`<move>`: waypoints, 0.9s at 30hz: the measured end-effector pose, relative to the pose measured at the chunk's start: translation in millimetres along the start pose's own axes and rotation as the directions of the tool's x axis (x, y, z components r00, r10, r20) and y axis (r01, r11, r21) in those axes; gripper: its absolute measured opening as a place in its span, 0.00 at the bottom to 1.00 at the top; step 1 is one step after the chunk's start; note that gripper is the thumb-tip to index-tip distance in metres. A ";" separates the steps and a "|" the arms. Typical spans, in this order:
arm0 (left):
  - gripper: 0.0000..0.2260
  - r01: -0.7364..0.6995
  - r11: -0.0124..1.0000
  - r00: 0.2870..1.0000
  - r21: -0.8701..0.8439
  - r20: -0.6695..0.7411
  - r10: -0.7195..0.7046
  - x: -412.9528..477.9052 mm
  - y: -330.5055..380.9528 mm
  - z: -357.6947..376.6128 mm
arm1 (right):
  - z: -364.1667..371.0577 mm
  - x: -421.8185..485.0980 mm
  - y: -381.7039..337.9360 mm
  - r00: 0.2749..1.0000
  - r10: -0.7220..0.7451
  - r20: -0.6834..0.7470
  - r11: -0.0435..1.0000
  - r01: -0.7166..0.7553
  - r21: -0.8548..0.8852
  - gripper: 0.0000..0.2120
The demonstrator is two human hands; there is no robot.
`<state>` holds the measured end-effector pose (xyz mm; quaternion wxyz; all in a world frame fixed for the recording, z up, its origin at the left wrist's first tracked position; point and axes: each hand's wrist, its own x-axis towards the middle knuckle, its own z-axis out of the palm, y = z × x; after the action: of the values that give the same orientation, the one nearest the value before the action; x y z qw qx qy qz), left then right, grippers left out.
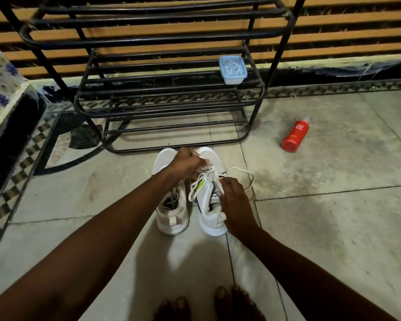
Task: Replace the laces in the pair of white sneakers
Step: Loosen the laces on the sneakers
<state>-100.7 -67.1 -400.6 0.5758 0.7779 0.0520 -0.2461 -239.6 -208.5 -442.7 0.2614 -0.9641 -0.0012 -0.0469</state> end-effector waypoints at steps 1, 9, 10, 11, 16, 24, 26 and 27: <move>0.08 -0.055 0.992 0.998 0.114 0.008 0.055 -1.1 -2.3 -2.0 | 0.9 0.2 0.9 1.000 -0.002 -0.006 1.000 0.002 0.005 0.19; 0.02 -0.325 0.683 0.919 0.655 0.049 0.391 1.0 -5.3 6.0 | 8.6 2.4 5.9 0.999 0.002 0.043 0.994 0.003 -0.113 0.25; 0.05 -0.327 0.670 0.911 0.666 0.036 0.410 0.1 -4.7 8.7 | 9.4 2.6 6.2 0.999 0.011 0.041 0.992 -0.006 -0.125 0.26; 0.08 -0.338 0.654 0.901 0.677 0.031 0.434 -0.8 -3.8 10.8 | 10.2 3.1 6.3 0.999 0.018 0.031 0.992 -0.014 -0.125 0.26; 0.13 -0.307 0.737 0.875 0.602 -0.127 0.468 0.0 12.7 4.4 | 15.9 3.5 5.4 0.999 0.051 -0.008 0.989 -0.052 -0.141 0.24; 0.08 -0.261 0.959 0.960 0.108 -0.078 0.270 0.8 13.9 -8.4 | 18.9 3.4 4.3 0.992 0.116 -0.051 0.978 -0.123 -0.167 0.23; 0.09 -0.331 0.895 0.944 0.298 0.093 0.318 0.3 8.3 -10.4 | 19.8 2.6 4.7 0.991 0.124 -0.050 0.974 -0.131 -0.183 0.23; 0.07 -0.373 0.823 0.928 0.428 0.173 0.331 -1.2 7.2 -10.3 | 20.1 2.3 4.7 0.990 0.128 -0.052 0.972 -0.135 -0.190 0.22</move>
<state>-95.7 -59.7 -391.6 0.4157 0.8745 -0.1775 -0.1759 -235.4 -202.5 -462.1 0.1693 -0.9817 0.0724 -0.0485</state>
